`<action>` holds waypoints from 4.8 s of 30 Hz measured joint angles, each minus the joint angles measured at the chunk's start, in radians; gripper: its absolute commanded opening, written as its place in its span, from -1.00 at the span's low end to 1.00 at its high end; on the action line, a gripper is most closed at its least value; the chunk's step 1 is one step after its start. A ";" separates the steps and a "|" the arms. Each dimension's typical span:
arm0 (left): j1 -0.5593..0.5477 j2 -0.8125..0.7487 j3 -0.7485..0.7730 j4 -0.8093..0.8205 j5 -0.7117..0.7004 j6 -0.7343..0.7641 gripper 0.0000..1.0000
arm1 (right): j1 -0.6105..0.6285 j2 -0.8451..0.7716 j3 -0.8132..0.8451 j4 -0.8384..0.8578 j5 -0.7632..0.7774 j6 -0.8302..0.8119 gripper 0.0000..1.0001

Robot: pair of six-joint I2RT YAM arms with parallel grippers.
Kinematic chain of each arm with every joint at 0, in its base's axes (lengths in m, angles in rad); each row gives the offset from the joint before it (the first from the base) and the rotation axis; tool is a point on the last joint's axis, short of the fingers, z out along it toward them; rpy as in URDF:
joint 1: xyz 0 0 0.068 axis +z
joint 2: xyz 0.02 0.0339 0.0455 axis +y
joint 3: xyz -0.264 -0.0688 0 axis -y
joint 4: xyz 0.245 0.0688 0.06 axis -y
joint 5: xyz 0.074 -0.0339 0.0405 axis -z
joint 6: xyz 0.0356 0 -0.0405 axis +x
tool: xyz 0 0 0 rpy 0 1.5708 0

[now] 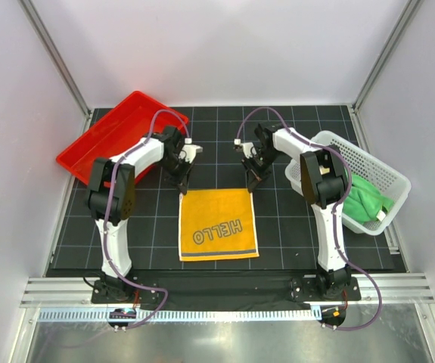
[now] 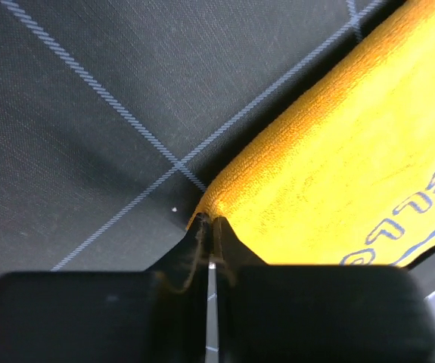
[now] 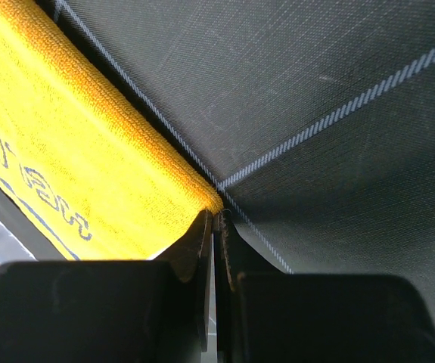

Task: Fold and stack the towels
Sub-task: Fold the towel, then neatly place the folded towel into the bin

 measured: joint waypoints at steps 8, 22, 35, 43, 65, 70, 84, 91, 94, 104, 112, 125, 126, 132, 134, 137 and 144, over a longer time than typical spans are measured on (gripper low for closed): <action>0.000 0.053 0.102 -0.023 0.008 -0.003 -1.00 | -0.010 -0.019 -0.004 0.024 0.050 0.008 -0.98; -0.017 -0.003 0.153 0.088 -0.097 -0.029 -1.00 | -0.018 -0.246 -0.117 0.234 0.237 0.083 -0.98; -0.065 -0.215 -0.048 0.188 -0.190 -0.040 -1.00 | 0.087 -0.521 -0.408 0.405 0.438 0.208 -0.98; -0.133 -0.333 -0.195 0.233 -0.243 -0.064 -1.00 | 0.144 -0.655 -0.541 0.437 0.541 0.291 -0.98; -0.211 -0.502 -0.398 0.270 -0.323 -0.177 -1.00 | 0.289 -0.815 -0.716 0.420 0.680 0.522 -0.98; -0.236 -0.549 -0.417 0.254 -0.320 -0.209 -1.00 | 0.290 -0.856 -0.734 0.411 0.688 0.540 -0.98; -0.293 -0.579 -0.486 0.208 -0.334 -0.272 -1.00 | 0.359 -0.902 -0.842 0.400 0.666 0.636 -0.98; -0.317 -0.578 -0.497 0.183 -0.334 -0.312 -1.00 | 0.394 -0.926 -0.868 0.388 0.671 0.663 -0.98; -0.326 -0.576 -0.497 0.174 -0.334 -0.320 -0.99 | 0.394 -0.934 -0.869 0.382 0.679 0.677 -0.95; -0.351 -0.531 -0.485 0.097 -0.377 -0.348 -0.25 | 0.394 -0.931 -0.869 0.338 0.686 0.708 -0.32; -0.352 -0.565 -0.442 0.076 -0.478 -0.467 -0.16 | 0.394 -0.966 -0.867 0.297 0.649 0.767 -0.31; -0.352 -0.529 -0.489 0.142 -0.459 -0.703 -0.03 | 0.394 -0.868 -0.858 0.364 0.720 0.889 -0.18; -0.352 -0.519 -0.499 0.142 -0.455 -0.711 -0.03 | 0.394 -0.868 -0.858 0.368 0.726 0.893 -0.17; -0.352 -0.501 -0.563 0.144 -0.441 -0.755 -0.09 | 0.394 -0.869 -0.864 0.379 0.748 0.917 -0.16; -0.352 -0.502 -0.580 0.148 -0.435 -0.765 -0.13 | 0.394 -0.871 -0.876 0.383 0.753 0.930 -0.10; -0.352 -0.502 -0.605 0.167 -0.425 -0.782 -0.25 | 0.394 -0.887 -0.916 0.391 0.755 0.956 -0.07; -0.352 -0.501 -0.626 0.216 -0.368 -0.808 -0.94 | 0.394 -0.894 -0.983 0.451 0.713 1.012 -0.18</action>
